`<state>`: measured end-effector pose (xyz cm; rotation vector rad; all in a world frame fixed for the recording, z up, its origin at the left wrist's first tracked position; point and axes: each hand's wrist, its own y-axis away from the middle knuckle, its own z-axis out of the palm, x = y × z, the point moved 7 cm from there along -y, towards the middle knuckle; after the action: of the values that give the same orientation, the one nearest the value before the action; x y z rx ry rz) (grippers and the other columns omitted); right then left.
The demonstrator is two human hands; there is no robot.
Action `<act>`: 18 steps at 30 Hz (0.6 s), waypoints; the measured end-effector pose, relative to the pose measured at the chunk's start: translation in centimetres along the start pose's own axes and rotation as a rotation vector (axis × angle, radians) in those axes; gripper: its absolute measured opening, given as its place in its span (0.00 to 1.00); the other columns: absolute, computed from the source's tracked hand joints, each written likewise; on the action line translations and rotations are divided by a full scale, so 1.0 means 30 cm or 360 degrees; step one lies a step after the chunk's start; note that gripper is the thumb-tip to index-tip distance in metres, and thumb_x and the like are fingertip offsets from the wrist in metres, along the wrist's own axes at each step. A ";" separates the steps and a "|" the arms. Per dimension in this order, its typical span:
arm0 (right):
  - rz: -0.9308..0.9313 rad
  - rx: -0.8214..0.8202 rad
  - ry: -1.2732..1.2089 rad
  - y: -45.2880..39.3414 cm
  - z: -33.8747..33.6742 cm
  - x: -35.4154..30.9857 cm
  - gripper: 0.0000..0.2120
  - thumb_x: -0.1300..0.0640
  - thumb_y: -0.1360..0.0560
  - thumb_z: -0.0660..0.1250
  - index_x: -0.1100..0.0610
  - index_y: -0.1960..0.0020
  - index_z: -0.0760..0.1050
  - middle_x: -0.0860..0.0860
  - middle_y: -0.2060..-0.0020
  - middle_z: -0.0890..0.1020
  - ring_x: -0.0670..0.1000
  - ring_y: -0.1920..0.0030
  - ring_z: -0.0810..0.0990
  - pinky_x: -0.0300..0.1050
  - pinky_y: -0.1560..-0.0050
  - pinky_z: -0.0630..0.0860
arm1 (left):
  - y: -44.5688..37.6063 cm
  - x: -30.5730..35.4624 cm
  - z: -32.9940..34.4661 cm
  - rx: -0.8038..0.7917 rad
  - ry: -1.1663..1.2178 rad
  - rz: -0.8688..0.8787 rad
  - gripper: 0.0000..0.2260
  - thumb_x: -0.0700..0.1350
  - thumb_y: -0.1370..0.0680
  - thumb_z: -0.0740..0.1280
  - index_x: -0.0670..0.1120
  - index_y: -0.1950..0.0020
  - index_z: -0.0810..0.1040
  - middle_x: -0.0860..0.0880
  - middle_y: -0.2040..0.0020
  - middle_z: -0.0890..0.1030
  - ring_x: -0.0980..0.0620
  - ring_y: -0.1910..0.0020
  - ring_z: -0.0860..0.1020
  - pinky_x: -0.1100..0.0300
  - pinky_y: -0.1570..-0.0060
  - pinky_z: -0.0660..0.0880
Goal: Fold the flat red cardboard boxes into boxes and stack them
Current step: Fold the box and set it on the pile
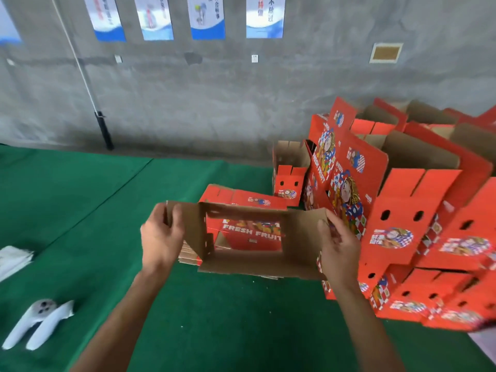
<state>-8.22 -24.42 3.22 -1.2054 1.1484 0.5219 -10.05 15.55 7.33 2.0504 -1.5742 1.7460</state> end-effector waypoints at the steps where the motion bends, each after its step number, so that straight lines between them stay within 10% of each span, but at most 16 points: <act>1: 0.0034 -0.0079 0.0010 -0.008 -0.015 -0.022 0.17 0.55 0.18 0.68 0.53 0.30 0.78 0.39 0.38 0.81 0.37 0.37 0.79 0.30 0.39 0.74 | -0.001 0.009 -0.026 0.0019 0.0042 0.0017 0.16 0.50 0.17 0.64 0.44 0.62 0.67 0.47 0.70 0.72 0.41 0.69 0.68 0.49 0.68 0.66; 5: 0.0001 -0.0180 0.0236 -0.026 -0.088 -0.087 0.17 0.54 0.18 0.68 0.50 0.30 0.78 0.31 0.42 0.80 0.33 0.39 0.78 0.26 0.41 0.72 | -0.007 -0.027 -0.080 0.0117 0.0162 -0.0018 0.16 0.52 0.20 0.61 0.43 0.62 0.67 0.46 0.69 0.71 0.41 0.68 0.66 0.47 0.67 0.68; 11: 0.0151 -0.0080 0.0373 0.014 -0.107 0.014 0.18 0.61 0.17 0.65 0.57 0.27 0.75 0.50 0.35 0.80 0.52 0.38 0.81 0.50 0.33 0.77 | 0.053 -0.195 0.105 -0.0160 0.0236 -0.0407 0.11 0.42 0.18 0.64 0.37 0.58 0.74 0.40 0.63 0.78 0.36 0.60 0.77 0.44 0.59 0.75; 18: 0.0352 0.0046 0.0795 0.142 -0.157 0.186 0.16 0.64 0.17 0.62 0.58 0.31 0.78 0.56 0.36 0.81 0.55 0.37 0.79 0.41 0.37 0.69 | 0.149 -0.363 0.171 -0.0328 0.0159 -0.0685 0.12 0.46 0.18 0.67 0.39 0.39 0.76 0.35 0.45 0.82 0.35 0.46 0.80 0.46 0.48 0.74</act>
<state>-11.49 -28.61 -3.34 -1.2256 1.7224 0.3741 -7.87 17.48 -5.19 1.9798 -1.1225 1.4417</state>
